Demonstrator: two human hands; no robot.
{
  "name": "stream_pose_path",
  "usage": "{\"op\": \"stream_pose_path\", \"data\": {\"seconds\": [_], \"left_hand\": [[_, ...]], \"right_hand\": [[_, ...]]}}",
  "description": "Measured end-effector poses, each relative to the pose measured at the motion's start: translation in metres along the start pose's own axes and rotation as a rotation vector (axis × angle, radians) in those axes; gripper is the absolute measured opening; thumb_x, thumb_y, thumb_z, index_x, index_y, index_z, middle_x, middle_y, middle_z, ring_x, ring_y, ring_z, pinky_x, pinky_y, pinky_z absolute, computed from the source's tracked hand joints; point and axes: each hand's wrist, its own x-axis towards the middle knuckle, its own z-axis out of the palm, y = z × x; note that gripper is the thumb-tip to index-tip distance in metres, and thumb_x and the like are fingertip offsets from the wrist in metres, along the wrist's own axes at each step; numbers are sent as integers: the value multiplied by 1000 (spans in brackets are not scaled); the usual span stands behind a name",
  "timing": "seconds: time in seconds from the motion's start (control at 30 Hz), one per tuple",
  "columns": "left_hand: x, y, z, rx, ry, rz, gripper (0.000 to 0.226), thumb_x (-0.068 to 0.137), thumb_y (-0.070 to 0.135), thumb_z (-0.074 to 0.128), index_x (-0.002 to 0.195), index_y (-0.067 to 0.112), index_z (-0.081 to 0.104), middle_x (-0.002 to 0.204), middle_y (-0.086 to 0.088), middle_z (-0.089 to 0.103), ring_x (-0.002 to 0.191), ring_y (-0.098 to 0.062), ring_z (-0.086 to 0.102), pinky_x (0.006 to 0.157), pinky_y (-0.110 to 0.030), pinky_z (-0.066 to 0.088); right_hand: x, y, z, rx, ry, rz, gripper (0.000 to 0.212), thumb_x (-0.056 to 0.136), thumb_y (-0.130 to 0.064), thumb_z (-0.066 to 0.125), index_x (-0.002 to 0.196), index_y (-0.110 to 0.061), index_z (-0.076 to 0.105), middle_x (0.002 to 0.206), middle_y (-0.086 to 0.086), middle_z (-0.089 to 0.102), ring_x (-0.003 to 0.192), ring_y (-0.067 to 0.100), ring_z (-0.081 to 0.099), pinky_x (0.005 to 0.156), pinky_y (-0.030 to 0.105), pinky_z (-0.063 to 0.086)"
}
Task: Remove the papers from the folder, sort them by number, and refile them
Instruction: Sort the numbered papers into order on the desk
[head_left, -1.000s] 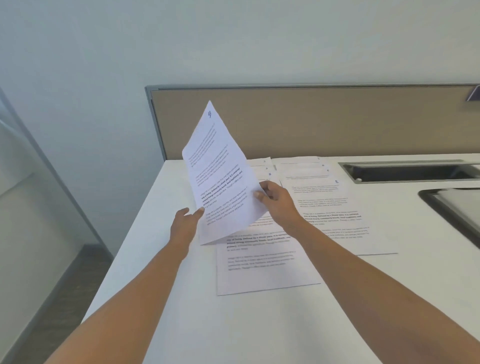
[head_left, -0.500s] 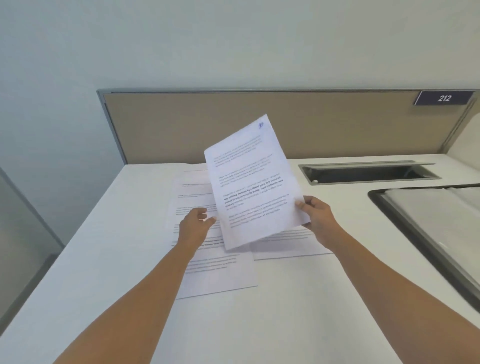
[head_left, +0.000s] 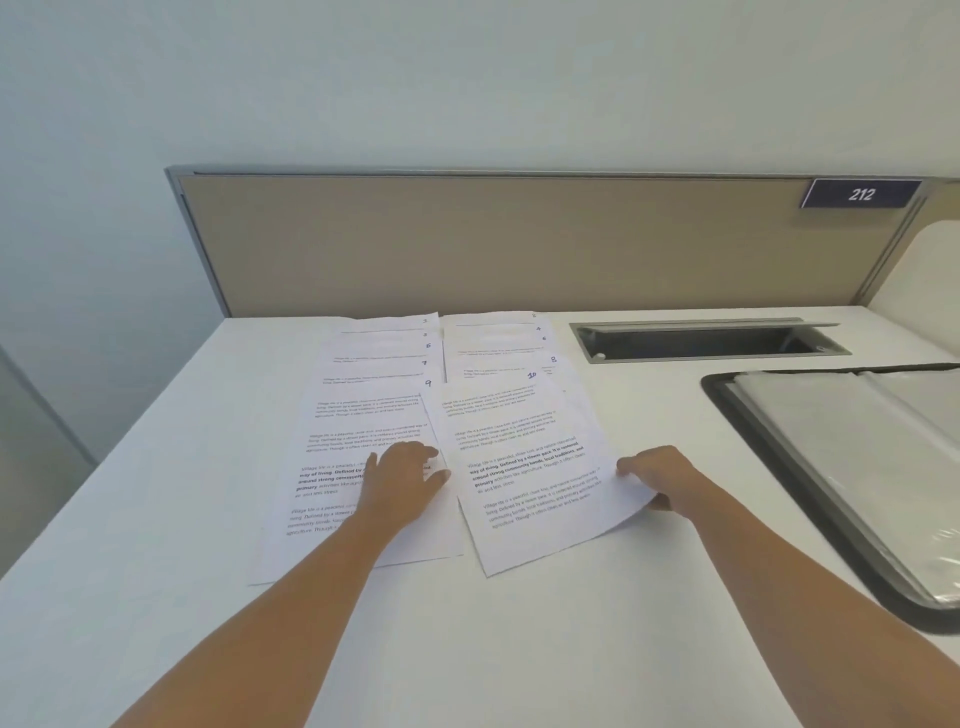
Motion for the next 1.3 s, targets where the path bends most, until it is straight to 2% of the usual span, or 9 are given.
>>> {"op": "stream_pose_path", "data": {"seconds": [0.1,0.23,0.33,0.43,0.5,0.67,0.97,1.23,1.3], "left_hand": [[-1,14,0,-13,-76,7,46,97,44,43,137,22,45,147,4,37,139,-14,26,116,-45,9],[0,21,4,-36,-203,0,47,96,46,42,139,26,41,149,4,35,139,-16,28,115,-49,4],[-1,20,7,46,-253,23,48,98,45,38,142,26,36,152,5,30,140,-15,25,115,-49,4],[-1,20,6,49,-258,42,49,98,44,37,144,26,33,153,5,26,141,-14,22,114,-50,4],[-1,21,5,24,-251,49,50,98,44,38,145,26,31,155,6,22,143,-13,18,115,-49,4],[-2,18,0,-4,-211,35,54,97,43,42,147,26,28,157,5,16,144,-13,15,115,-48,5],[-14,7,0,18,-213,1,57,98,43,40,148,25,22,158,5,10,145,-12,10,116,-48,7],[-22,6,4,35,-210,2,57,98,44,39,148,25,21,158,4,10,145,-12,9,116,-49,7],[-23,6,5,37,-215,3,57,98,44,39,149,25,21,158,4,9,145,-12,8,115,-49,7]], "right_hand": [[-8,-2,-3,-120,-87,-8,12,75,-4,69,84,-5,60,84,12,54,62,22,48,52,20,41],[-13,-6,-2,-170,-136,-75,28,71,-10,77,94,-10,62,89,8,56,69,20,48,52,20,37],[-10,-6,2,-122,-76,-133,20,80,-25,73,82,-11,59,86,6,54,69,20,48,51,22,36],[-2,-4,4,-113,2,-141,23,85,-18,66,66,-12,54,77,7,54,67,24,50,58,25,44],[1,-2,2,-110,33,-81,23,83,-14,65,65,-10,52,72,7,52,69,26,52,69,30,49],[7,4,-6,-98,85,-12,22,80,-13,65,68,-5,49,73,9,51,73,28,55,75,33,49],[1,8,-5,-67,102,25,19,81,-14,64,92,-2,53,72,7,45,78,29,50,70,29,42],[-12,10,6,-15,79,27,11,80,-9,62,81,-2,54,73,9,50,69,27,51,60,28,43],[-13,13,8,-8,69,24,9,80,-9,62,77,-3,55,78,10,56,75,29,61,67,31,52]]}}
